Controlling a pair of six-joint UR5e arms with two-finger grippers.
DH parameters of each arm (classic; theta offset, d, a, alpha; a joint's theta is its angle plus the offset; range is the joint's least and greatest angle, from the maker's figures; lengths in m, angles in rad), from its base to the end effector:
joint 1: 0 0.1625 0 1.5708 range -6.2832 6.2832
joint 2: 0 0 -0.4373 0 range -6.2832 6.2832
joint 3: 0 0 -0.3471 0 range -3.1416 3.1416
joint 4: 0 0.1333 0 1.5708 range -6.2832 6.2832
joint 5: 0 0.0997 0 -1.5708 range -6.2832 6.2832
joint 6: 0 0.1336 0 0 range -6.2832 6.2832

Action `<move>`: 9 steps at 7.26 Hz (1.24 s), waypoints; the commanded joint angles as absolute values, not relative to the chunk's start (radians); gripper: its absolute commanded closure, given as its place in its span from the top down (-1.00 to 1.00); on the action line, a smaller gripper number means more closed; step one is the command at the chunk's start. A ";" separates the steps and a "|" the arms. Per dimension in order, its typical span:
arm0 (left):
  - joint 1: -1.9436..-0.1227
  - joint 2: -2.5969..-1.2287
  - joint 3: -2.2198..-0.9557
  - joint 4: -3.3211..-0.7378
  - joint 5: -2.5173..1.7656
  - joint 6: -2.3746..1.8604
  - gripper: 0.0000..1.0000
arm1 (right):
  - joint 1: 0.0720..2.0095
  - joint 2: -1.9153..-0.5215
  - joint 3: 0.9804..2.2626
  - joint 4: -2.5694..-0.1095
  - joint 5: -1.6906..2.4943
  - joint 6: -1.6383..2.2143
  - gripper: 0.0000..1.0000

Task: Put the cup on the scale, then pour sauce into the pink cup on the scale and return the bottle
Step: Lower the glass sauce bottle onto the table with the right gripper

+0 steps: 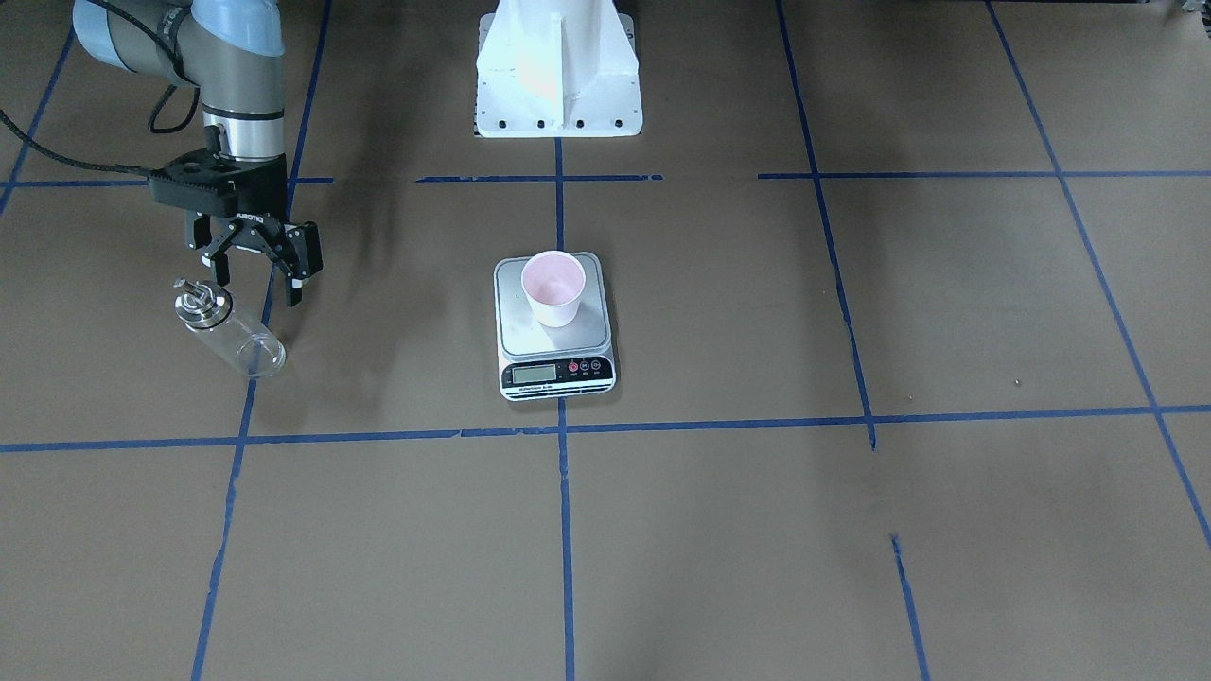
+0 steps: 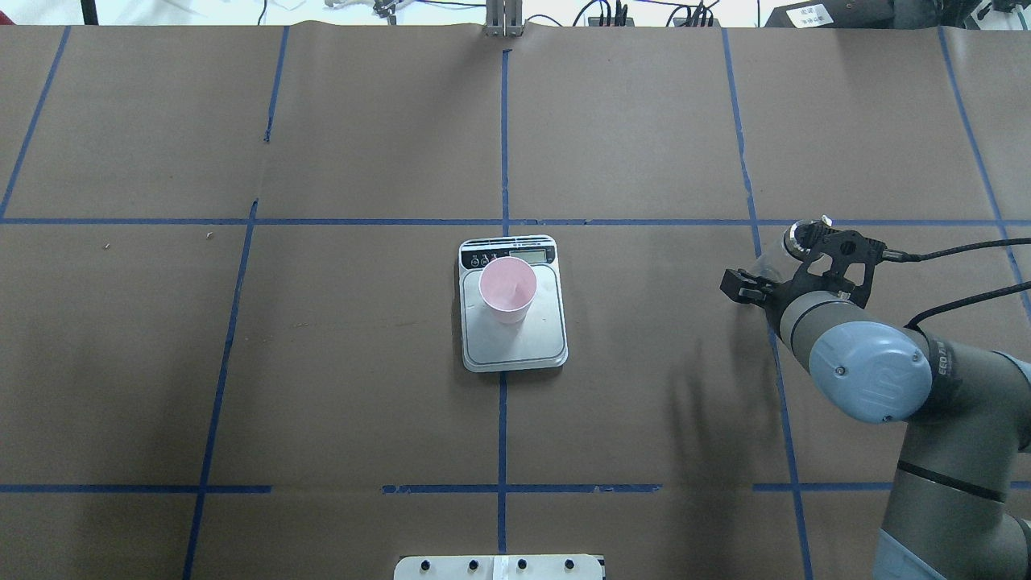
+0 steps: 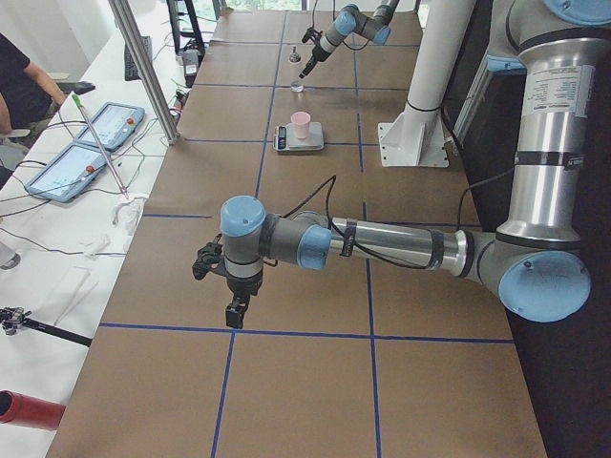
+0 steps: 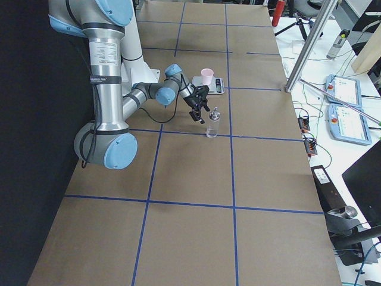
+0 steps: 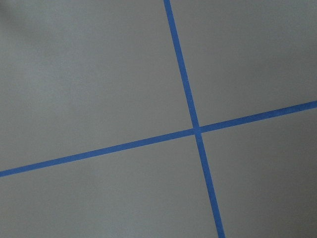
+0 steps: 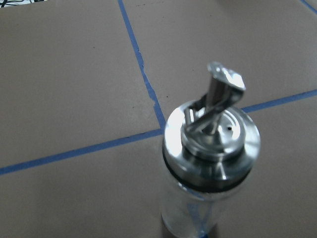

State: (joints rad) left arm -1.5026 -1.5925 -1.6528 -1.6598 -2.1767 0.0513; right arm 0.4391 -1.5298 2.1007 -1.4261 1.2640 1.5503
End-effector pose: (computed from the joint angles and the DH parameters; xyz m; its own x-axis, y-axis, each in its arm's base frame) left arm -0.0248 -0.4764 0.6525 0.8081 0.2148 -0.5484 -0.1085 0.9695 0.2199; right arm -0.3505 -0.3565 0.4426 0.6949 0.3048 0.6513 -0.5705 0.7850 0.2413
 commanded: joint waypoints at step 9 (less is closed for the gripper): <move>-1.506 -1.588 -1.660 -1.660 -2.177 0.054 1.00 | 0.863 -1.468 2.399 -1.709 2.099 1.316 1.00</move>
State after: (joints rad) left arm -1.5050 -1.5892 -1.6580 -1.6598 -2.1767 0.0536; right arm 0.7495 -1.4819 2.4060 -1.7082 1.9987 1.4263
